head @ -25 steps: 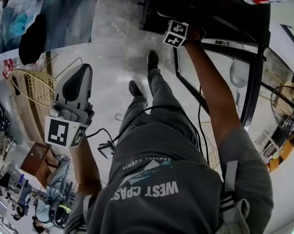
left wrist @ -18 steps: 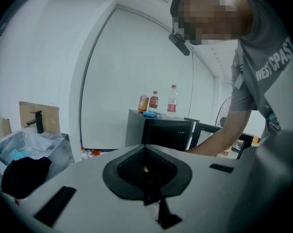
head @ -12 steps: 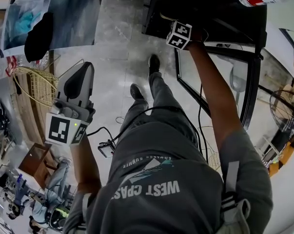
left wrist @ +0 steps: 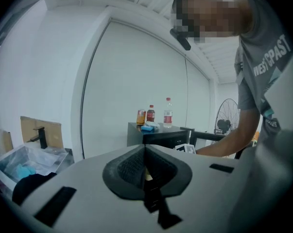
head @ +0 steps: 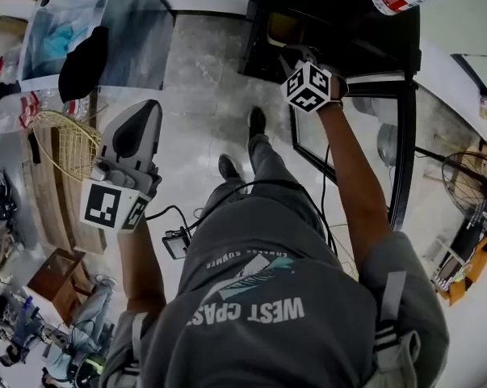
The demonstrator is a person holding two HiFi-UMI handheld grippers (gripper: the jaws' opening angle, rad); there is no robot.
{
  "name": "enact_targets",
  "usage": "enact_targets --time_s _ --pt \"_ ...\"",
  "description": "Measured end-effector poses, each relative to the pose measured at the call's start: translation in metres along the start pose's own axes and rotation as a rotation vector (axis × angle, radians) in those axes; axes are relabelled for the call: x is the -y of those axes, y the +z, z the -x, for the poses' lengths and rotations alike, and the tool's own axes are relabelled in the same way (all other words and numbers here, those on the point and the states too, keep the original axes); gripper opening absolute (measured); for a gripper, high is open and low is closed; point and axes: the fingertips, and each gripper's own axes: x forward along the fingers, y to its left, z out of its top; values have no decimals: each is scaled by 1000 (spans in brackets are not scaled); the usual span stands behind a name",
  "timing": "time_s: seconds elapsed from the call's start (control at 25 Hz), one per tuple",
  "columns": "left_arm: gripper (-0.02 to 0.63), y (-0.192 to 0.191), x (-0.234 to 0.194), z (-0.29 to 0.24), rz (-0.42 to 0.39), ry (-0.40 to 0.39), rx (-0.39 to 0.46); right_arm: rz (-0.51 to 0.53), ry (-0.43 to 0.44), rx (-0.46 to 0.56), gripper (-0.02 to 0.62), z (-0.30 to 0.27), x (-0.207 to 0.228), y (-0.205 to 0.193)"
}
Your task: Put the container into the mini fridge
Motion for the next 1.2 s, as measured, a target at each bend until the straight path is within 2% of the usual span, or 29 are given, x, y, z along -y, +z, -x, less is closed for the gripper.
enact_targets --time_s 0.2,0.32,0.6,0.8,0.92,1.04,1.2 --pt "14 14 4 17 -24 2 34 -183 3 186 37 74 0 54" --pt "14 23 8 25 -36 -2 45 -251 23 290 32 122 -4 86" --pt "15 42 15 39 -79 -4 77 -202 -34 472 29 234 4 151" --pt "14 27 9 29 -108 9 82 -288 31 681 28 272 -4 186" --pt "14 18 10 22 -116 20 91 -286 86 710 26 288 -11 181" --pt "14 17 11 29 -116 28 99 -249 95 730 26 312 -19 184" --pt "15 34 8 69 -106 29 122 -248 83 759 26 358 -31 219"
